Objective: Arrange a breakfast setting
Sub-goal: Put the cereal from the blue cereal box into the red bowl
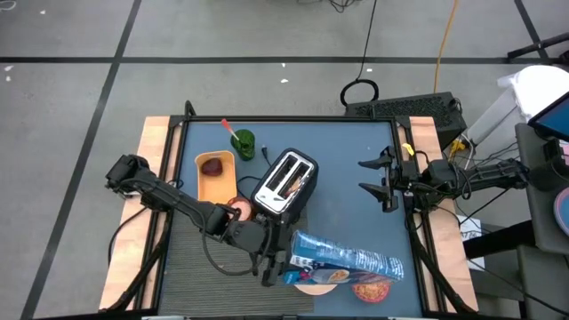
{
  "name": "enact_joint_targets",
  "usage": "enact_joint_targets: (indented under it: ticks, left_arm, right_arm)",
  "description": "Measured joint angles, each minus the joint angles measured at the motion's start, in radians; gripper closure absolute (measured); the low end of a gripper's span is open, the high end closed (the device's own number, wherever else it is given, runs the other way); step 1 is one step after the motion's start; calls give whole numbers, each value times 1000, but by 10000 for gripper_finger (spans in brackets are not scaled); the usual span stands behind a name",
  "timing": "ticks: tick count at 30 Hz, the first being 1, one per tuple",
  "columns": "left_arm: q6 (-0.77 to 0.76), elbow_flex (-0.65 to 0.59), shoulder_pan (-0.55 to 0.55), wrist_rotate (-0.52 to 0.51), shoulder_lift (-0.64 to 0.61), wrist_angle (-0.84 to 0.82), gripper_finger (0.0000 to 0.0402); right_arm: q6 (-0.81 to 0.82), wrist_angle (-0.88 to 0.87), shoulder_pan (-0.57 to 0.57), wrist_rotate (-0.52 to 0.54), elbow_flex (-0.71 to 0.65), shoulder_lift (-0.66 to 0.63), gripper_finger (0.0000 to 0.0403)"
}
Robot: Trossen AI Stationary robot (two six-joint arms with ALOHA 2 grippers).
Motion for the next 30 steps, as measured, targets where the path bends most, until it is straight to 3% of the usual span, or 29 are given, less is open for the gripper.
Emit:
enact_joint_targets:
  ticks: [30]
  left_arm:
    - [20, 0, -11, -28, -29, 5, 112]
  right_arm:
    - [0, 0, 0, 0, 0, 0, 124]
